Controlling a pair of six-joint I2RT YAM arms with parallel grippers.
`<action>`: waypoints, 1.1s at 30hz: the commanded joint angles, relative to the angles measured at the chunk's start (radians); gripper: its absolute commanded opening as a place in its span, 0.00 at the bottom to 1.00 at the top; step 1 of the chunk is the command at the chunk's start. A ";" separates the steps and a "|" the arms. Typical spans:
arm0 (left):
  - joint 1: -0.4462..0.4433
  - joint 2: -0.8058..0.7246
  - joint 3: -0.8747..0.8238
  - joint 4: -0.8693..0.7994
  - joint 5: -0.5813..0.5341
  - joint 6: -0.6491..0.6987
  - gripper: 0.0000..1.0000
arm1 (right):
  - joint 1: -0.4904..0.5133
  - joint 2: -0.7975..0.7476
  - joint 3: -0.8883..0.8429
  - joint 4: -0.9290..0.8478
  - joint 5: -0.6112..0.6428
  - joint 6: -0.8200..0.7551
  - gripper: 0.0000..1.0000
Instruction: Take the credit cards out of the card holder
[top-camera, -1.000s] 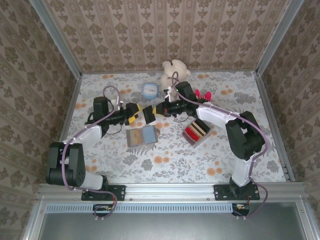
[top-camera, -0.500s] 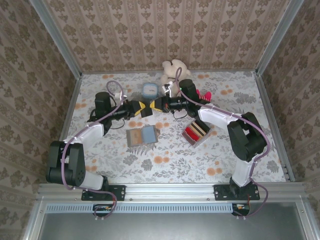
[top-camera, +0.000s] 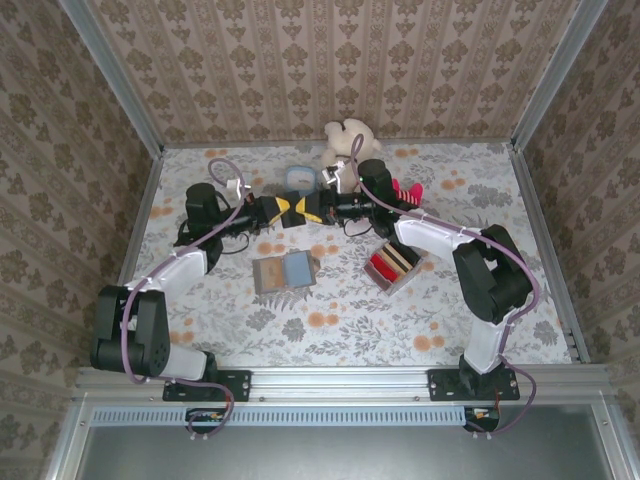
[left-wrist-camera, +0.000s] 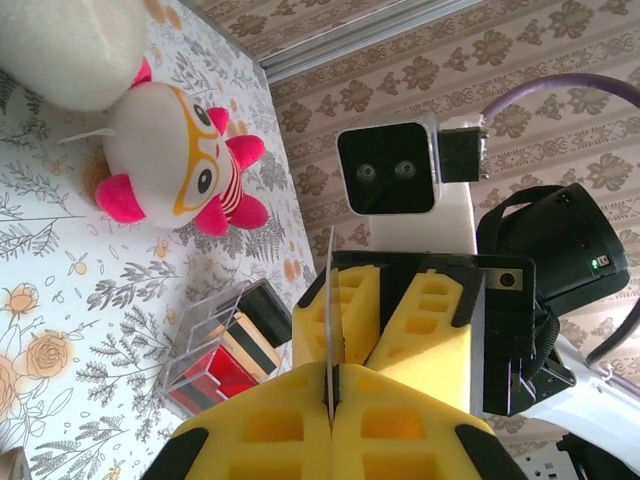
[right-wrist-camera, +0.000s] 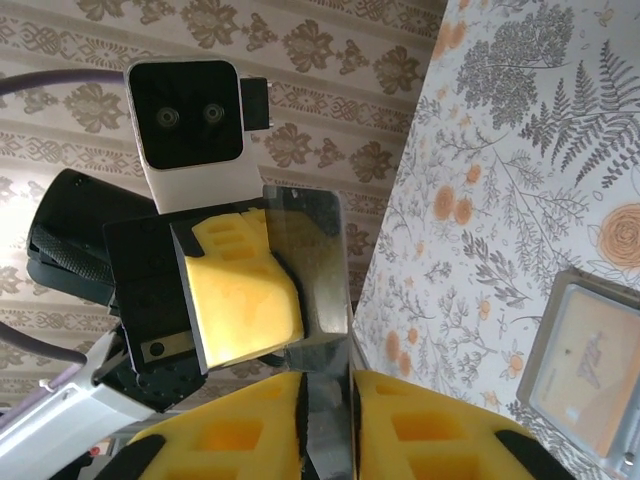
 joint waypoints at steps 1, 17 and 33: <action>-0.007 -0.016 -0.018 0.010 -0.008 -0.007 0.05 | 0.017 0.014 0.032 0.072 -0.044 0.015 0.15; 0.121 -0.029 0.075 -0.740 -0.312 0.339 0.79 | -0.146 -0.159 0.122 -0.862 0.475 -0.732 0.00; 0.198 -0.015 0.116 -0.917 -0.525 0.462 0.92 | -0.246 -0.389 -0.006 -1.262 0.852 -1.315 0.00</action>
